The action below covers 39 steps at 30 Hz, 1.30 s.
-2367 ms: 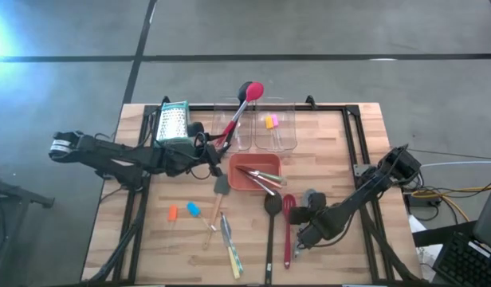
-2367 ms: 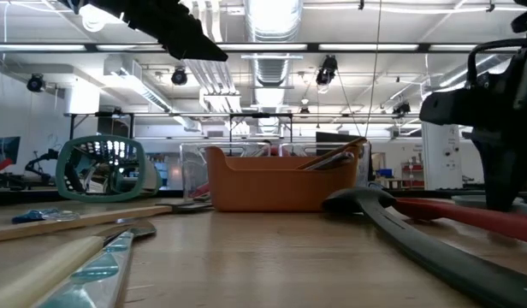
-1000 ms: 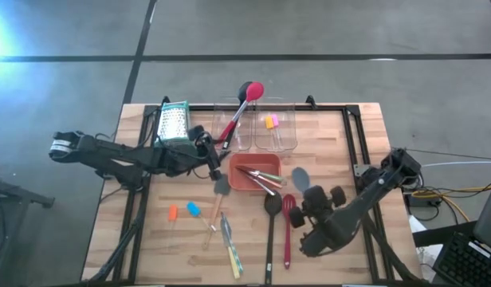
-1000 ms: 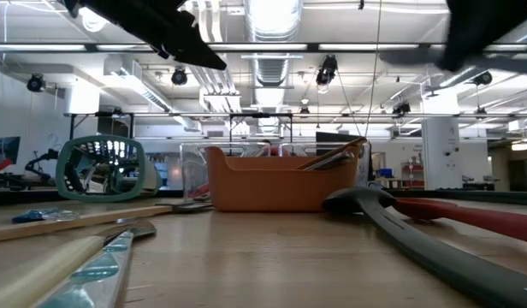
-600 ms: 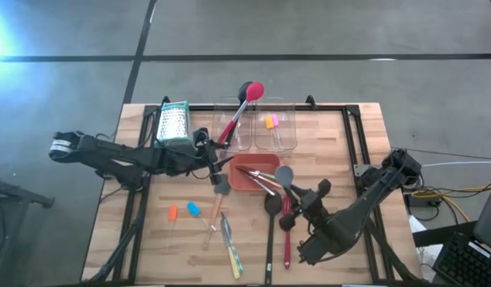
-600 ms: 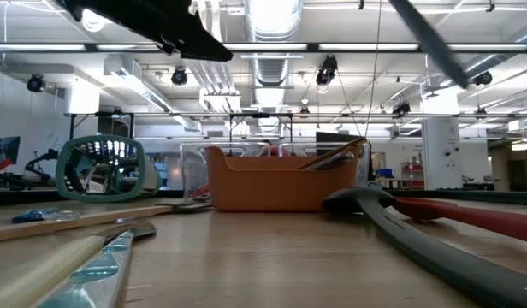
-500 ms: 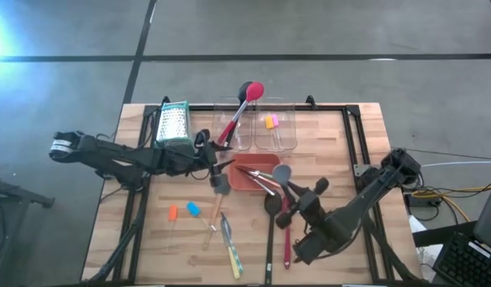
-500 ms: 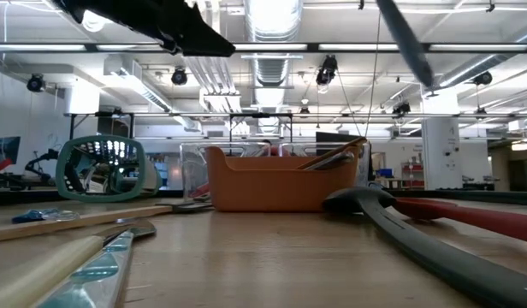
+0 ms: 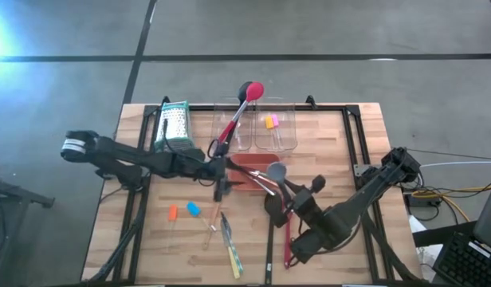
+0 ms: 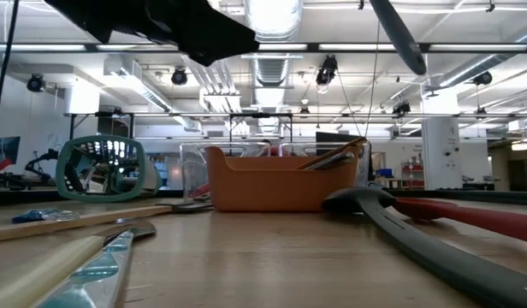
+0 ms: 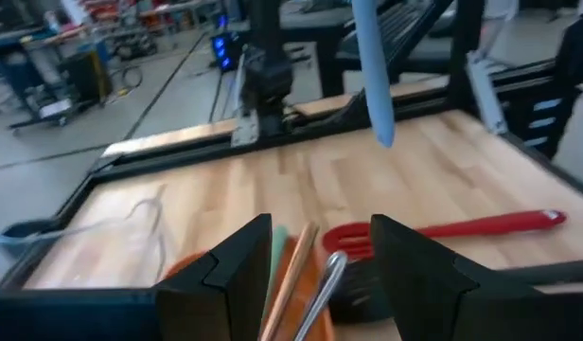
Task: Pick & Place Kitchen Items
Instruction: Put the blue serving spoon into the left transparent bin
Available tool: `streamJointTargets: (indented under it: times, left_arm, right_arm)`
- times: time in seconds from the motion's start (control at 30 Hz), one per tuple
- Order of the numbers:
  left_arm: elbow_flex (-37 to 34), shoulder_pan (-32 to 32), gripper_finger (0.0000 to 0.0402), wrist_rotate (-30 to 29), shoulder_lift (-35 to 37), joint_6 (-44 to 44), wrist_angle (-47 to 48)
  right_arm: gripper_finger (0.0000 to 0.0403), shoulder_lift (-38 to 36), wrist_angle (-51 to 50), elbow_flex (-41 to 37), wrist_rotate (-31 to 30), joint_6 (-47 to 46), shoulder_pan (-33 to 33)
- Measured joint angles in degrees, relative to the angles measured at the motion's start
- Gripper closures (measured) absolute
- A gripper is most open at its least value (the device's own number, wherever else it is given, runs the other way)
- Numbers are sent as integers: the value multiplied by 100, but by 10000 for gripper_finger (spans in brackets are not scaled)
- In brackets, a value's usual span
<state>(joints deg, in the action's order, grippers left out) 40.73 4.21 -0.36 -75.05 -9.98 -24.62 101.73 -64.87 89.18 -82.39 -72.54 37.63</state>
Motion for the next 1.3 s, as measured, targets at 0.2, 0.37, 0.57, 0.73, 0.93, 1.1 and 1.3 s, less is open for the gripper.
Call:
streamJointTargets:
  times: [0.2, 0.37, 0.57, 0.73, 0.93, 1.1, 1.3]
  left_arm:
    - [2, 2, 216, 616, -229, 107, -546]
    - [2, 2, 216, 1215, -191, 254, -678]
    - [2, 19, 216, 1856, -207, 257, -909]
    - [2, 20, 216, 1876, -207, 146, -899]
    - [2, 25, 216, 1880, -207, 198, -869]
    - [2, 39, 216, 2013, -207, 240, -821]
    - [2, 217, 216, 2094, -207, 64, -1024]
  right_arm:
    - [362, 0, 1963, 112, 465, 2436, -20]
    - [362, 2, 2792, 48, 675, 3358, -74]
    - [362, 2, 3321, -16, 941, 3545, -173]
    - [362, 2, 4859, -166, 1620, 4843, -212]
    - [362, 2, 6994, -647, 2487, 6571, -240]
    - [362, 2, 8326, -1013, 2974, 7540, -404]
    - [362, 2, 8535, -1312, 2997, 7575, -714]
